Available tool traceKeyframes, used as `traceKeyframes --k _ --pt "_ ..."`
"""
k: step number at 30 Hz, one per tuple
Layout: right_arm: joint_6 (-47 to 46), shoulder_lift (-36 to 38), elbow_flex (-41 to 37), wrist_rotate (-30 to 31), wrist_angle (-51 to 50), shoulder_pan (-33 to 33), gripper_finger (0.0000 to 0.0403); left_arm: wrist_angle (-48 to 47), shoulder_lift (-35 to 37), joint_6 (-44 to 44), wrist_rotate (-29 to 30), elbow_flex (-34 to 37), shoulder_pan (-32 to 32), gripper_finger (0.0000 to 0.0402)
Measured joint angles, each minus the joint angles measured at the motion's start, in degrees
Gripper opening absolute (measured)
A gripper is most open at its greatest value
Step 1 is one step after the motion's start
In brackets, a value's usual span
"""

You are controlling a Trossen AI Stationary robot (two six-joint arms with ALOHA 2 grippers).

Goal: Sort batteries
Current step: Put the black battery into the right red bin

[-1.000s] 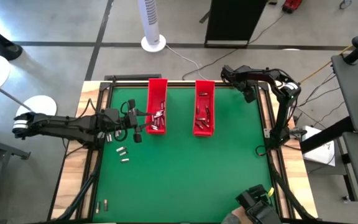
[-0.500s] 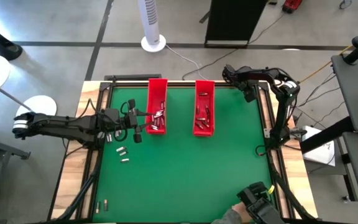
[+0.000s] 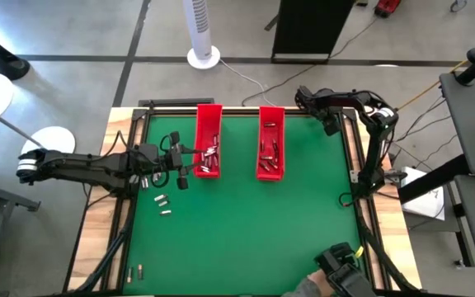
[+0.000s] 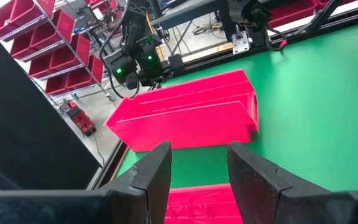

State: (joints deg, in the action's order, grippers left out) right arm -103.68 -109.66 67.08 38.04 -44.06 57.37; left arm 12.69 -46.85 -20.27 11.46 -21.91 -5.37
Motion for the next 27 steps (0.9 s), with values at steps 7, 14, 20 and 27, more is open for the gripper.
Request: traceKeyframes --k 7,14,20,27 --pt "-0.5 0.6 -0.7 -1.0 -1.6 -0.8 0.0149 0.4 0.0 -0.2 0.0 0.0 0.0 0.0136" --pt "-3.0 4.6 -0.8 -1.6 -7.0 -2.0 0.0140 0.3 0.0 -0.1 0.0 0.0 0.0 0.0136" --pt "-3.3 5.3 -0.8 -0.3 -6.2 -2.6 0.0144 0.2 0.0 0.0 0.0 0.0 0.0 0.0136" --pt "-2.7 3.9 -0.8 0.9 -4.4 -2.5 0.0155 0.3 0.0 0.2 0.0 0.0 0.0 0.0136"
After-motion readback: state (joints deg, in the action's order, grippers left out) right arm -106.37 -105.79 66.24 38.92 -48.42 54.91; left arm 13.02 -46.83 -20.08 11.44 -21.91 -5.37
